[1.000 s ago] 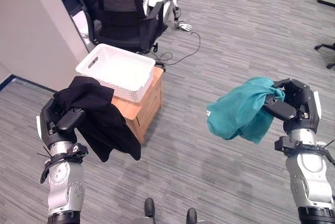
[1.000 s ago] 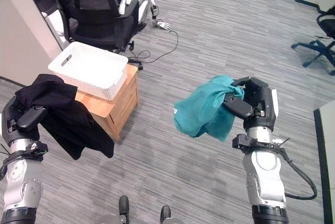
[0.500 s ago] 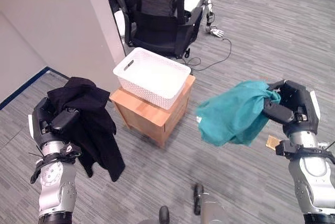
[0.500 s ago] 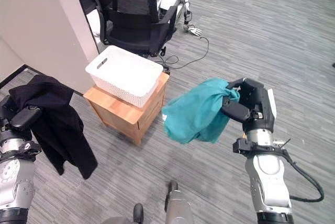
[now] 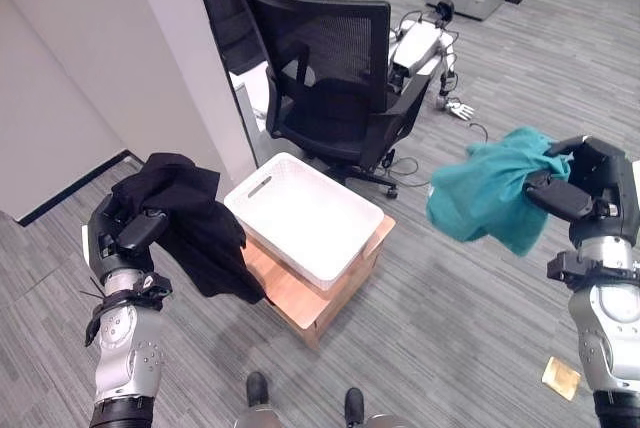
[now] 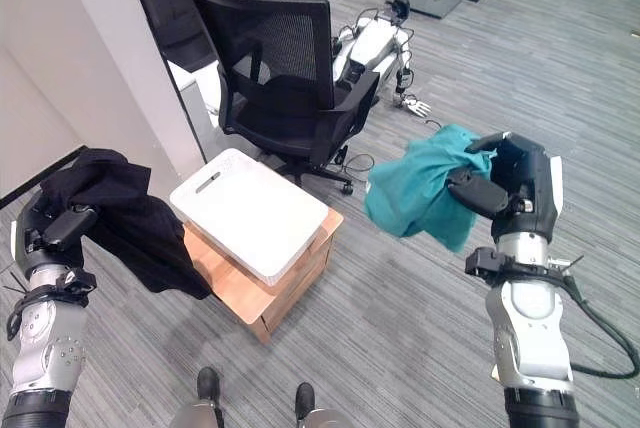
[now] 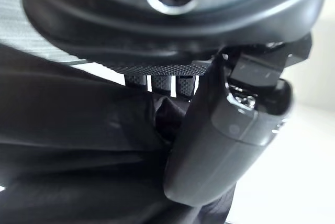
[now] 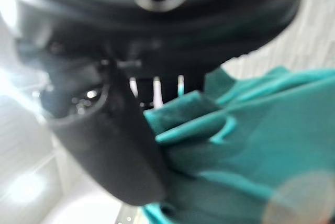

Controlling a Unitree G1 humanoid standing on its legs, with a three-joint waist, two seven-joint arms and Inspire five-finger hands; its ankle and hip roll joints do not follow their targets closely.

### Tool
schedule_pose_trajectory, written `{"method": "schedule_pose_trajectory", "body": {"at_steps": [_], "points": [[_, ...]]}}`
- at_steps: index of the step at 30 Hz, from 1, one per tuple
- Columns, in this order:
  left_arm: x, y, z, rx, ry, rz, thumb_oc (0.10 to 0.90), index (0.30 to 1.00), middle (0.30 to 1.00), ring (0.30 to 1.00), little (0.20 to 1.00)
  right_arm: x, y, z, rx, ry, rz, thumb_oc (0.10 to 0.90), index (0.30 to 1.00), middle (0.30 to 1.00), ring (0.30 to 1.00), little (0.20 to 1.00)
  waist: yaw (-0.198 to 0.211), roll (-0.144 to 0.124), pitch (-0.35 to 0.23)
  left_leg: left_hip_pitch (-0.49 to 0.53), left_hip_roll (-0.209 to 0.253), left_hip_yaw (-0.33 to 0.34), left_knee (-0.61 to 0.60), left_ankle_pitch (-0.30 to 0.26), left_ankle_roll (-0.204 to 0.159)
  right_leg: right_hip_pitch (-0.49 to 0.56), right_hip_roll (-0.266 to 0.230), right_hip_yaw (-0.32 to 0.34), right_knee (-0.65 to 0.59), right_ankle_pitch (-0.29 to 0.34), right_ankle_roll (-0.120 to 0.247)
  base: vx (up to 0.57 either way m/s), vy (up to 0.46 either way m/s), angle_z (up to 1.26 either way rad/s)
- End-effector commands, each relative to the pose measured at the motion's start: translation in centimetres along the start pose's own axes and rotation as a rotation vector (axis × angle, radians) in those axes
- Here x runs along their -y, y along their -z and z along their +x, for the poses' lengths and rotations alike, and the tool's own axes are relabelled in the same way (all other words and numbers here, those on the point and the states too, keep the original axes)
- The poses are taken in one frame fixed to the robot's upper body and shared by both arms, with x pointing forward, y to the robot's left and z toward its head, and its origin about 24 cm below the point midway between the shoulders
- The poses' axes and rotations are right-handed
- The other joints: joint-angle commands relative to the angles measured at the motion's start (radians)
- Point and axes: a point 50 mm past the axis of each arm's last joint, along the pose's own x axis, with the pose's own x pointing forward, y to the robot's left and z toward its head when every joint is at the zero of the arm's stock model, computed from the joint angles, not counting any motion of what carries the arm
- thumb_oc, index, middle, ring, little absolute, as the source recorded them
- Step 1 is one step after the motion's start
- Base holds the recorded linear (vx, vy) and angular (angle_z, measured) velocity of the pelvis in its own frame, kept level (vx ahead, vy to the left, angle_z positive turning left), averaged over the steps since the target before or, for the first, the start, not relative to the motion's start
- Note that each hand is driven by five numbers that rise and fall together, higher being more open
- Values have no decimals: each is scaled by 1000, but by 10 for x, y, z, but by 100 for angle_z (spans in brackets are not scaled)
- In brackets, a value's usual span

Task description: Pick up bed clothes into laundry basket.

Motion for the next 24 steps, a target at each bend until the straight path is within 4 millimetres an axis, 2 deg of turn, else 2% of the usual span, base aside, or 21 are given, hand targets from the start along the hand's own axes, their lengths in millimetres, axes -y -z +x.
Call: {"method": "schedule_pose_trajectory", "body": {"at_steps": [1, 4, 8, 11, 12, 13, 15, 17, 20, 24], "points": [[21, -77, 19, 357, 132, 5, 400, 300, 300, 300, 300, 8, -72, 26, 347, -14, -39, 400, 300, 300, 300, 300, 8, -9, -113, 91, -28, 14, 23, 12, 30, -12, -73, -1, 21, -82, 107, 233, 141, -41], [25, -77, 23, 353, 145, 2, 400, 300, 300, 300, 300, 13, -75, 35, 334, -27, -85, 400, 300, 300, 300, 300, 17, -15, -137, 144, -48, 47, -47, 12, 40, -10, -82, 1, 22, -85, 118, 122, 95, -7], [31, -75, 25, 338, 180, 8, 400, 300, 300, 300, 300, 13, -81, 53, 303, -89, -126, 400, 300, 300, 300, 300, 35, -24, -140, 157, -61, 58, -62, 4, 47, -13, -91, 5, 25, -84, 129, 62, 59, -7], [35, -73, 26, 317, 218, 21, 400, 300, 300, 300, 300, 24, -86, 70, 239, -105, -250, 400, 300, 300, 300, 300, 53, -42, -146, 160, -71, 58, -66, -12, 47, -6, -101, -1, 20, -87, 141, 60, 46, -3], [35, -72, 26, 317, 216, 19, 400, 300, 300, 300, 300, 24, -86, 71, 241, -107, -252, 400, 300, 300, 300, 300, 51, -40, -146, 160, -71, 58, -66, -12, 47, -6, -101, -1, 19, -86, 142, 68, 28, 9], [35, -73, 26, 314, 233, 15, 400, 300, 300, 300, 300, 28, -96, 83, 219, -129, -352, 400, 300, 300, 300, 300, 61, -49, -146, 154, -74, 60, -66, -15, 47, -10, -105, -5, 17, -82, 148, 24, 30, 6], [37, -72, 24, 306, 252, 4, 400, 300, 300, 300, 300, 30, -109, 94, 214, -152, -435, 400, 300, 300, 300, 300, 76, -63, -142, 146, -77, 58, -66, -16, 46, -16, -106, -9, 13, -76, 151, 8, 27, -1], [39, -67, 21, 298, 261, -43, 400, 300, 300, 300, 300, 22, -120, 106, 229, -176, -511, 400, 300, 300, 300, 300, 87, -71, -134, 134, -78, 54, -66, -14, 45, -24, -109, -16, 9, -74, 157, 0, 0, 0], [39, -63, 21, 294, 249, -67, 400, 300, 300, 300, 300, 7, -123, 110, 254, -209, -525, 400, 300, 300, 300, 300, 96, -73, -127, 124, -80, 47, -66, -13, 46, -31, -111, -25, 14, -76, 158, 5, 8, 4], [39, -59, 20, 281, 228, -100, 400, 300, 300, 300, 300, 0, -121, 115, 246, -215, -507, 400, 300, 300, 300, 300, 103, -75, -119, 114, -84, 38, -66, -15, 49, -35, -115, -37, 20, -78, 158, 6, 8, 9]]}}
